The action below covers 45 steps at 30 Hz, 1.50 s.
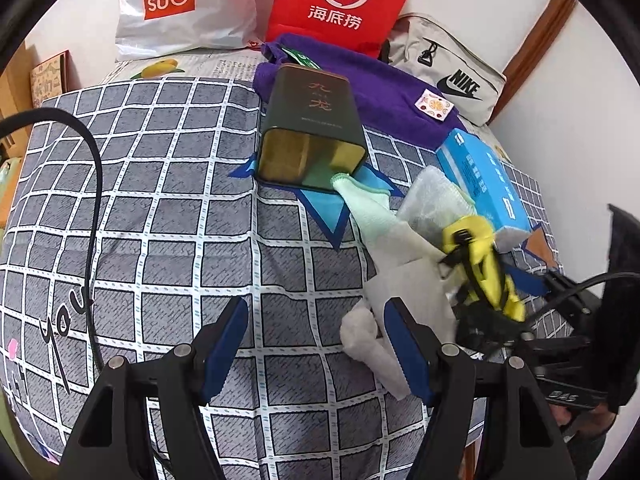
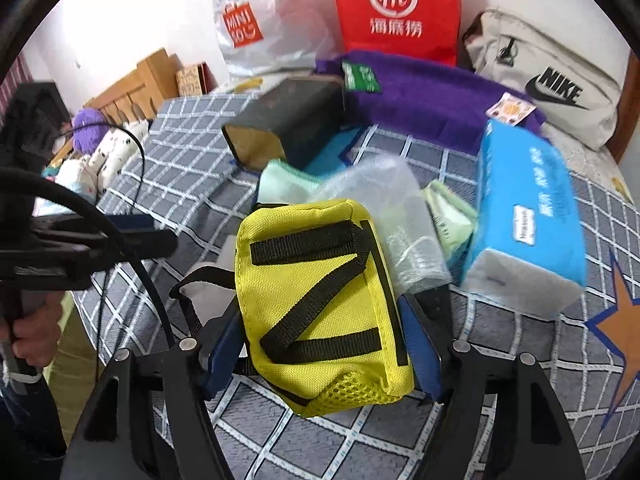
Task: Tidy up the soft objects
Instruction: 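Lift the yellow bag with the right gripper while the left gripper grasps the white foam sheet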
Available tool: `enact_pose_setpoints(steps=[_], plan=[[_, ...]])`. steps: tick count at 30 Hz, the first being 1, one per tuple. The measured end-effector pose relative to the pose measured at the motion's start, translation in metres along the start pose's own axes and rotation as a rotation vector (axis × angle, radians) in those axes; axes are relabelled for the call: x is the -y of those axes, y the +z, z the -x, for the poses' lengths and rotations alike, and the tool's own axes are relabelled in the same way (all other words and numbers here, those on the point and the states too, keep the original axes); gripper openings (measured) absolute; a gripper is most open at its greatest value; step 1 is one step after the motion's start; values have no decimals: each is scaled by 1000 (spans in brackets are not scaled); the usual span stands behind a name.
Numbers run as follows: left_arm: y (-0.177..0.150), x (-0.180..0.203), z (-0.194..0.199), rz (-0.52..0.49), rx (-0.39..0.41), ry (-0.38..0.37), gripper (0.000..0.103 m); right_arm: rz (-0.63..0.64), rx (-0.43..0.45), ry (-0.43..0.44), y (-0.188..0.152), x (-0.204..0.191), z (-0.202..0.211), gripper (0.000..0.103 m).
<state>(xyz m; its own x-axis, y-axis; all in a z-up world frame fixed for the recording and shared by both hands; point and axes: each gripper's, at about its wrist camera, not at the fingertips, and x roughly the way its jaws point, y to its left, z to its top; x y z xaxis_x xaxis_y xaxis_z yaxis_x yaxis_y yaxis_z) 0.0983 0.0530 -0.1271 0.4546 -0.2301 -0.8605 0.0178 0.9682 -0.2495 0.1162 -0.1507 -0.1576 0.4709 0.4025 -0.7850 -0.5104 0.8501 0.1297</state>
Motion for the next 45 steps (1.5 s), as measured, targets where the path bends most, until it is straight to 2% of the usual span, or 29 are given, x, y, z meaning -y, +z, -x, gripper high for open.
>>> enact_pose_setpoints(steps=[6,11,18,20,23,29,33,40,45], plan=[[-3,14,0,-16,-18,-29,69,-38,55,-17,-10,8,36,72],[-5,46,-5,-77,-37,-32,69,-105,70,-82,-26,35,55,72],[-6,82,-35,-105,-104,61,69,-195,68,-134,-49,70,64,72],[-6,87,-39,-105,-90,98,74,-207,74,-142,-54,76,66,72],[-5,90,-47,-97,-97,131,83,-213,79,-136,-57,80,67,72],[-7,99,-50,-133,-120,184,87,-222,81,-103,-60,82,64,72],[-8,94,-34,-94,-106,145,87,-222,76,-76,-62,80,59,72],[-7,100,-46,-95,-150,201,87,-228,69,-53,-64,79,54,72],[-8,102,-56,-85,-160,239,94,-234,72,-49,-65,80,55,73]])
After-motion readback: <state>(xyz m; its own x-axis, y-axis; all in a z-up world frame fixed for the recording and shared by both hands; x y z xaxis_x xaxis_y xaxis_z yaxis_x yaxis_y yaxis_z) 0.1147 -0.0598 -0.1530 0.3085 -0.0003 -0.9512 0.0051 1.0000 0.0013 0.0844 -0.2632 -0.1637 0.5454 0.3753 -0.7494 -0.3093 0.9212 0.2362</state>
